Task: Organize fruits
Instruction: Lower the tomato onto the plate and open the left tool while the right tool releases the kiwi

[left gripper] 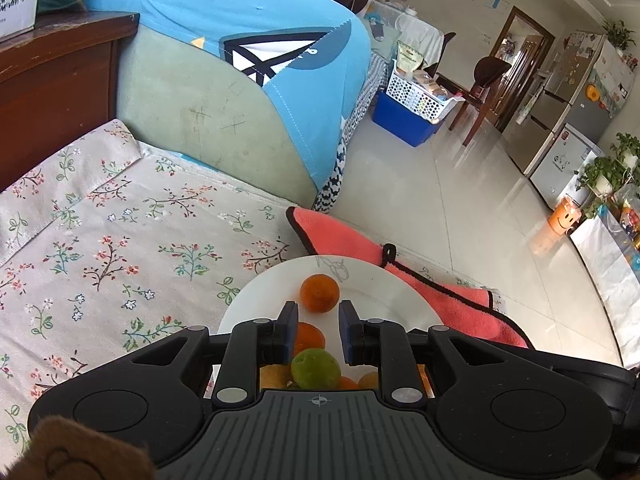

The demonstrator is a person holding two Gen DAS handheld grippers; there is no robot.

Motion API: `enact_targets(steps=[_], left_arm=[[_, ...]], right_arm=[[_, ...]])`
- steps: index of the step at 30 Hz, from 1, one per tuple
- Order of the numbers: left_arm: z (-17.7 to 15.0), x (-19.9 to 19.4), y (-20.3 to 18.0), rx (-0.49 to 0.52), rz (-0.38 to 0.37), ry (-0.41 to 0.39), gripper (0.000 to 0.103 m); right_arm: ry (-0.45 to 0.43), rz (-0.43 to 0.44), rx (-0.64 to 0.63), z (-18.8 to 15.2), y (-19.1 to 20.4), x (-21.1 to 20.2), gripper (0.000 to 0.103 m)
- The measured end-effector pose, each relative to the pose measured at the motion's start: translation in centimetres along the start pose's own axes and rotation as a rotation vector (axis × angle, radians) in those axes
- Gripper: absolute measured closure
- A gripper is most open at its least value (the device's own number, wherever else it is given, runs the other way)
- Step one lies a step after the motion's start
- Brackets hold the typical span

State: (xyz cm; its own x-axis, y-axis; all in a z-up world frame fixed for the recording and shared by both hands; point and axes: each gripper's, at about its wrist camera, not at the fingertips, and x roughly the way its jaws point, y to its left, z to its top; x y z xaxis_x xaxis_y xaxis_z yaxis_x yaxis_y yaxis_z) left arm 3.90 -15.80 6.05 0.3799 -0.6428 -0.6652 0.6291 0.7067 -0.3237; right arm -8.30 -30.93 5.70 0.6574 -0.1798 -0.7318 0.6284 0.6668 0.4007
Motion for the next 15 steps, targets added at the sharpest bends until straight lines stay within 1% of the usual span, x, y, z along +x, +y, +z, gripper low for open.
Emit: enact_targets(steps=[5,8,11,15], left_arm=[[0.4,-0.9,0.8,0.002,0.016,0.006,0.078],[0.7,-1.7,1.8,0.011,0.046,0.018,0.076],[0.6,-2.1,3.1,0.021,0.093,0.056,0.075],[-0.2,-2.3,4.3,0.052,0.114,0.108,0.075]], right_arm=[[-0.004,0.011,-0.005,0.0,0.4,-0.1,0.069],[0.003,0.026,-0.012,0.0,0.6,-0.3,0.069],[0.009,0.041,-0.029,-0.1,0.9,-0.6,0.069],[0.017,0.052,-0.043,-0.1,1.2,-0.8,0.066]])
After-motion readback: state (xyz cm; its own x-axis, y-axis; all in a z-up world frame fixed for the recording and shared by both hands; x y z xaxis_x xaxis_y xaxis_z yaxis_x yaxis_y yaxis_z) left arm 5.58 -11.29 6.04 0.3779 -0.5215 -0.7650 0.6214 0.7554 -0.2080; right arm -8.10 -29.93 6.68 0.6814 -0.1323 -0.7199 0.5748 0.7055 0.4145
